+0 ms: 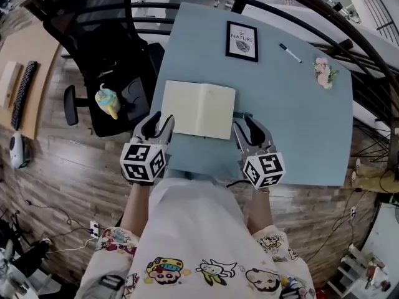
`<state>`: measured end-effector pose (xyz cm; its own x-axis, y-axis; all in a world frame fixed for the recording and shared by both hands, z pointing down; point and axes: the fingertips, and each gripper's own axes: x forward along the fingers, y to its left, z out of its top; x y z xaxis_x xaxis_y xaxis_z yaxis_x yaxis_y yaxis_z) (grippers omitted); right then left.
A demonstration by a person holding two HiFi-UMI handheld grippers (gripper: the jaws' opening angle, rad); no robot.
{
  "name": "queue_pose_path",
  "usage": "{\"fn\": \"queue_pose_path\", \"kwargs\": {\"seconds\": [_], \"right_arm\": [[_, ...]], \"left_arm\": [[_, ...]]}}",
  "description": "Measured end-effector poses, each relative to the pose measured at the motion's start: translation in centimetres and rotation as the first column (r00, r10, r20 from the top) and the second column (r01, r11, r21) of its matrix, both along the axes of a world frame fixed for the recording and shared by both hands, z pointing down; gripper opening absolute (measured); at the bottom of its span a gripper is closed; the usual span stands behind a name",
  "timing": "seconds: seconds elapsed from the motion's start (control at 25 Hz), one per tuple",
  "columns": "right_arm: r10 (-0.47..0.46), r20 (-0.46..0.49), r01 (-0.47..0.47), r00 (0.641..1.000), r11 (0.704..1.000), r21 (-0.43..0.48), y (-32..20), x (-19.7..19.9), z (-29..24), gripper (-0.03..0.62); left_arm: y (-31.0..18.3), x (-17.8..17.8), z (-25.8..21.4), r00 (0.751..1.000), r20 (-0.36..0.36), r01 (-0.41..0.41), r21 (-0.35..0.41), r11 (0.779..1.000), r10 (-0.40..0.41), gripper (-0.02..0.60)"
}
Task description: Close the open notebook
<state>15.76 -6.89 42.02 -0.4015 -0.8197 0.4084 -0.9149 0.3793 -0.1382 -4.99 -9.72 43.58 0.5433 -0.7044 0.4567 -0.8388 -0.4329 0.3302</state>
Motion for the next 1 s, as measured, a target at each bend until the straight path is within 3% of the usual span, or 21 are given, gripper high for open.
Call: {"fn": "queue_pose_path", "kwargs": {"seconds": [0.48,1.0], "right_arm": [[-0.005,-0.001,0.005,1.0,0.986,-0.166,-0.4,1.2,6.8,0.166],[-0.024,0.039,0.038,0.999,0.919,-0.392,-1.0,1.2,16.0,0.2]], "left_arm": [[1.7,1.3,7.6,0.996,-0.089,0.012,-0.223,0.975,-0.033,0.152],[3.5,2.5,12.9,0.979,-0.177,0.024,-0.393,0.919,-0.101,0.152]]}}
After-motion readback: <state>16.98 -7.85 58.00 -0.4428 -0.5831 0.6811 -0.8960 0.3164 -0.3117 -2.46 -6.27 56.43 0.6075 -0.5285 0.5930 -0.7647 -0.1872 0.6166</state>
